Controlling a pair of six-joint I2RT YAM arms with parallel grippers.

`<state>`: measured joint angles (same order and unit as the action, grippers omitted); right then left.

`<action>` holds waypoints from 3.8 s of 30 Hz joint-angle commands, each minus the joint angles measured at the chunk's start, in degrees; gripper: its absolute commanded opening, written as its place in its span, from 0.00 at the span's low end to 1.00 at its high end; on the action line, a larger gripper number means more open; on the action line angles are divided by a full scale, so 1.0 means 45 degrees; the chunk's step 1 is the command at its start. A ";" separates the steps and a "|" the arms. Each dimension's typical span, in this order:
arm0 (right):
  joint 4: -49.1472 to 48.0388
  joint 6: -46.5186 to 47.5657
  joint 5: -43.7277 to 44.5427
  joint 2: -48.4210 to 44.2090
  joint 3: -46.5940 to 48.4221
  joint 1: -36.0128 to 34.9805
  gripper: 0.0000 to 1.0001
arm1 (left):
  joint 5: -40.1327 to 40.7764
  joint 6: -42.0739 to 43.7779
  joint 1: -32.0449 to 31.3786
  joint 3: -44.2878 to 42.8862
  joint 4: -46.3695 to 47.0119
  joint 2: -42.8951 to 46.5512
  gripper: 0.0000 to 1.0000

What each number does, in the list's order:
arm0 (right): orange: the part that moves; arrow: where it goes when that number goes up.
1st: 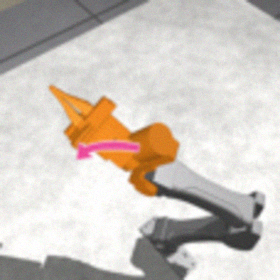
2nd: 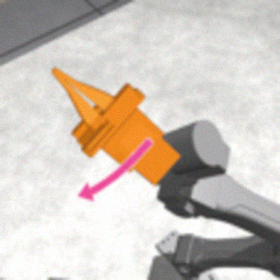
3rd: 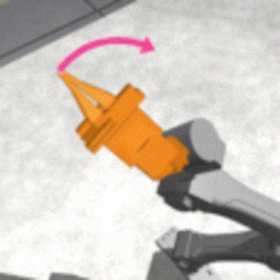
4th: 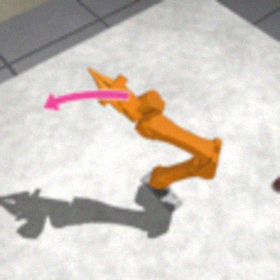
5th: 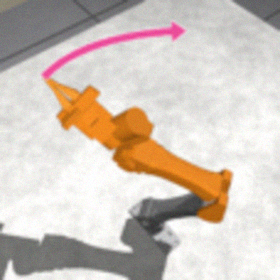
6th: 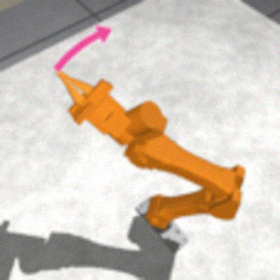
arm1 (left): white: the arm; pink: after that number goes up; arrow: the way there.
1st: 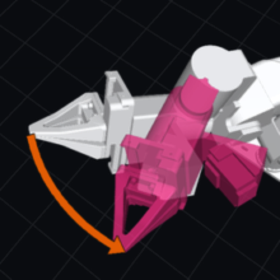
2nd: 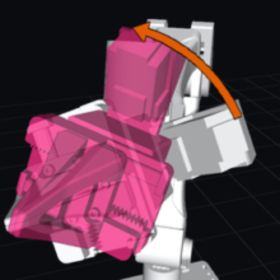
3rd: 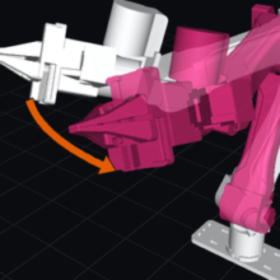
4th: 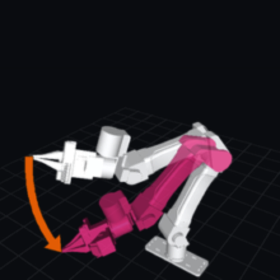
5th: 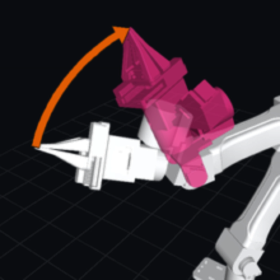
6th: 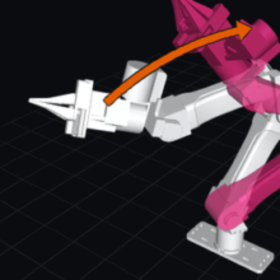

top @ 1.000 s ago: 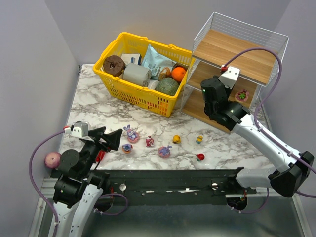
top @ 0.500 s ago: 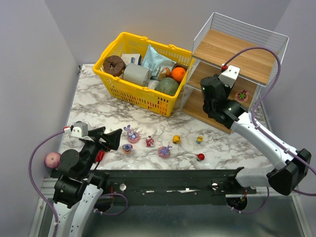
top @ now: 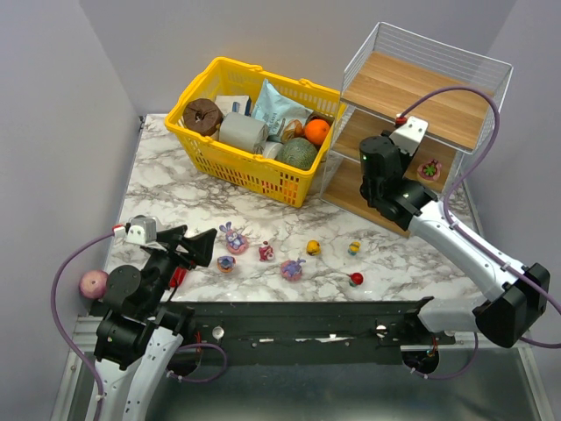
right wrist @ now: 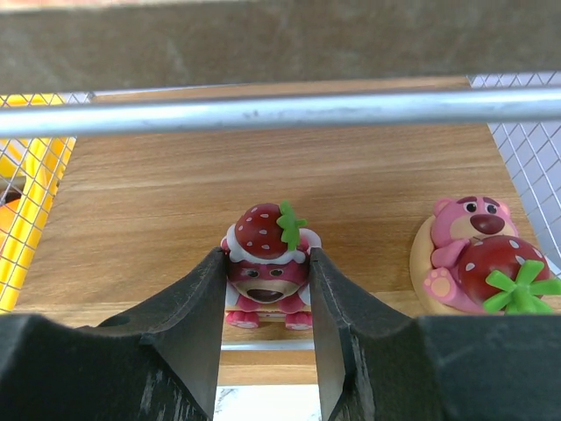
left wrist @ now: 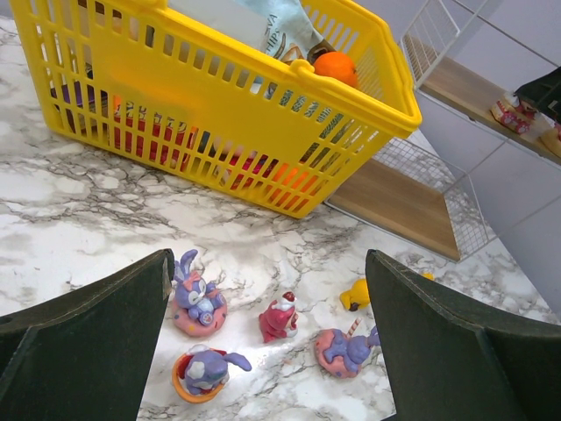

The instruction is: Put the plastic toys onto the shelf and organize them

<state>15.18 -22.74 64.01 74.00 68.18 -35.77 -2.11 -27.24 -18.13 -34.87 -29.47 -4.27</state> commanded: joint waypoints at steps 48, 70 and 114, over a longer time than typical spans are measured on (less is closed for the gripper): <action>-0.5287 0.4155 -1.4745 0.2440 -0.2965 -0.5157 0.93 | 0.0371 -0.0020 -0.0034 0.0035 -0.0130 0.0500 0.99; -0.5951 0.3863 -1.5669 0.6623 -0.2202 -0.5079 0.91 | 0.0312 0.0039 -0.0034 0.0054 -0.0071 0.0422 0.99; 0.4009 -0.1450 -0.4226 0.0139 0.1721 -0.2795 0.13 | 0.0371 0.0000 -0.0034 0.0054 -0.0110 0.0422 0.99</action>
<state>24.62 -24.08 34.15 76.66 73.47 -50.85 -1.48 -27.42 -18.13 -34.87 -29.71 -2.61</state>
